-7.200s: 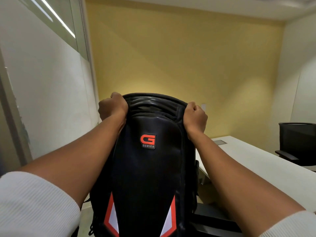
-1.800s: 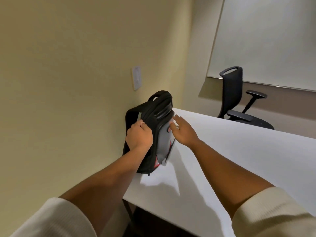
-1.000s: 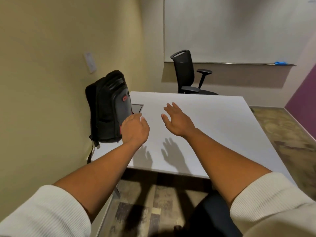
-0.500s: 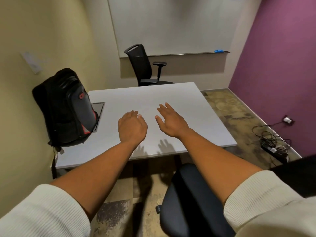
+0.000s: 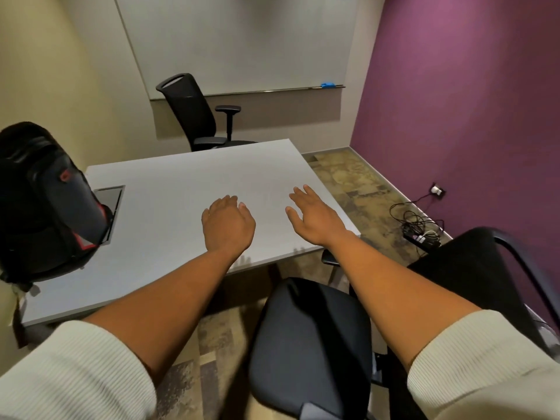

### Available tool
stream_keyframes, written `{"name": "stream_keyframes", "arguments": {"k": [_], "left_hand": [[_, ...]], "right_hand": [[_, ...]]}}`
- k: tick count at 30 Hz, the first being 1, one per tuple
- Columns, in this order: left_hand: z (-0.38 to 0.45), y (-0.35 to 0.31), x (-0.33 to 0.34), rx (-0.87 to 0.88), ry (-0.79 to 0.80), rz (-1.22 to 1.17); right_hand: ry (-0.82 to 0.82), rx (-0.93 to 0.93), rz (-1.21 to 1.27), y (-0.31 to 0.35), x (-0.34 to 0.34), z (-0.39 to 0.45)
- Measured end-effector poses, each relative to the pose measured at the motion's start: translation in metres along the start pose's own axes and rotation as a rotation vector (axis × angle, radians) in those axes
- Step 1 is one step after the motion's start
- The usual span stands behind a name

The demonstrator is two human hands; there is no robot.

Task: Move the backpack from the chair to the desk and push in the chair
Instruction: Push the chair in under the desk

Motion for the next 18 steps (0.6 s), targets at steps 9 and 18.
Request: {"name": "stream_keyframes", "arguments": {"k": [9, 18], "left_hand": [[-0.037, -0.091, 0.077, -0.05, -0.03, -0.007], [-0.088, -0.177, 0.138, -0.209, -0.142, -0.029]], "right_hand": [[0.044, -0.083, 0.011, -0.111, -0.022, -0.035], [0.108, -0.213, 0.04, -0.213, -0.053, -0.067]]}}
Point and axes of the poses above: each hand's wrist, its own z-axis towards the middle knuckle, its own x-axis out of the palm, y = z × x, the point moved 5 cm from there along z, towards the middle knuckle, and after that the axes turned 12 degrees about -z, right-handed, at the moved point
